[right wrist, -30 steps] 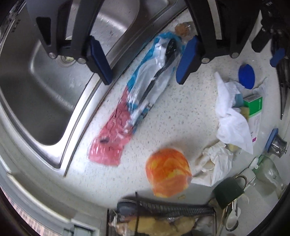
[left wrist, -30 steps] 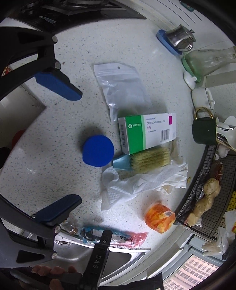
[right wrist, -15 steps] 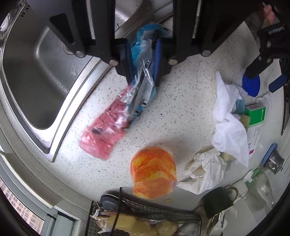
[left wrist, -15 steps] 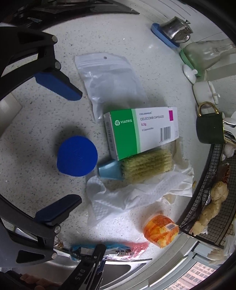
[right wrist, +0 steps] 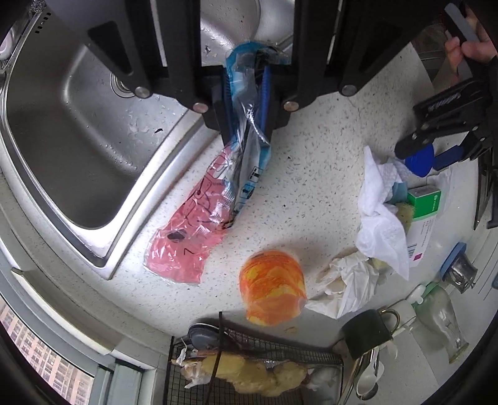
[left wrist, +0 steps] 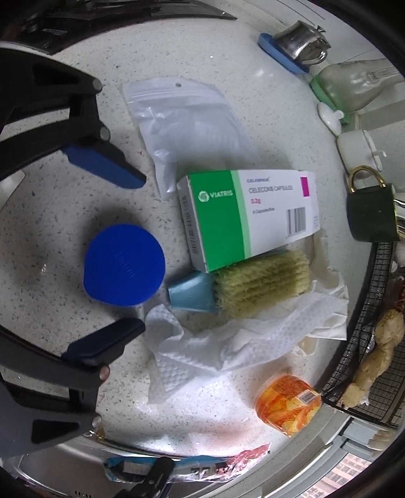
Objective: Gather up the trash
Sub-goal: 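Grasp the blue round lid with the left gripper while the right holds the bag, then carry the toothbrush bag and blue lid down over the red bucket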
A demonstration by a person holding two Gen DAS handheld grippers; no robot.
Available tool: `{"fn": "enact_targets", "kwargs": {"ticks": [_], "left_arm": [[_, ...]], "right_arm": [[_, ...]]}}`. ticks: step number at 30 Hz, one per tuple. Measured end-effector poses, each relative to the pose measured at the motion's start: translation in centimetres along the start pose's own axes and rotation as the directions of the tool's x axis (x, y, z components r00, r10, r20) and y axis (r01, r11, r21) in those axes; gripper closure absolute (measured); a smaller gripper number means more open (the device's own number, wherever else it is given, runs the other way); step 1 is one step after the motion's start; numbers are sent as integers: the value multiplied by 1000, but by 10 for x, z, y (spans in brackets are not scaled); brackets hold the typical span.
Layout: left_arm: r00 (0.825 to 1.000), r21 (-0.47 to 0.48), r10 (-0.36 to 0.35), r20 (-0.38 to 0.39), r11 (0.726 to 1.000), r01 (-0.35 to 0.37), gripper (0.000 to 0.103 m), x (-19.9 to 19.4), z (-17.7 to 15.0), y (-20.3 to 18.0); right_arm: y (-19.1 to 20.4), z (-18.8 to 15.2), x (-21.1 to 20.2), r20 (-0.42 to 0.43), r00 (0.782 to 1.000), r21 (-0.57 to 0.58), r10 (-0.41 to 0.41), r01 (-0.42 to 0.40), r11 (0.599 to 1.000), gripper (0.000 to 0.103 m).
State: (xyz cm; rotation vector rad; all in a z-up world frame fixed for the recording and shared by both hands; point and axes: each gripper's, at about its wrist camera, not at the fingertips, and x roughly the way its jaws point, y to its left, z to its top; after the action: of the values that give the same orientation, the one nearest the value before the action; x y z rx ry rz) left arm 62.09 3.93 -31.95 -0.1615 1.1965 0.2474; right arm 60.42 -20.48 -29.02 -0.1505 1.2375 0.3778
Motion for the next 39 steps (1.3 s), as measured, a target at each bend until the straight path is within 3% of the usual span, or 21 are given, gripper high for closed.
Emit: {"fn": "enact_targets", "kwargs": {"ticks": [2,4,10,20,26,39], "left_arm": [[1000,0,-1,15,1000,1,37,-3,-1,-3],[1000,-3,-2,30,1000,2,60,-8,-2,-6],[999,-3,-9,34,1000,9,60,-20,-16,-9],[993,20,-71,96,997,70,60,-88,-78,-1],[987,51,-101,122,994,95,60,-144,-132,19],[968,151,-194,160,974,170,60,-236,-286,81]], "right_arm": [[0,-2,-4,6,1000,1,5,-5,1000,89],[0,-5,-8,13,1000,4,7,-7,1000,89],[6,-17,-24,37,999,0,7,-7,1000,89],[37,-65,-56,56,998,-4,13,-13,1000,89],[73,-123,-97,66,998,17,12,-13,1000,89],[162,-276,-179,123,992,85,-43,33,996,89]]}}
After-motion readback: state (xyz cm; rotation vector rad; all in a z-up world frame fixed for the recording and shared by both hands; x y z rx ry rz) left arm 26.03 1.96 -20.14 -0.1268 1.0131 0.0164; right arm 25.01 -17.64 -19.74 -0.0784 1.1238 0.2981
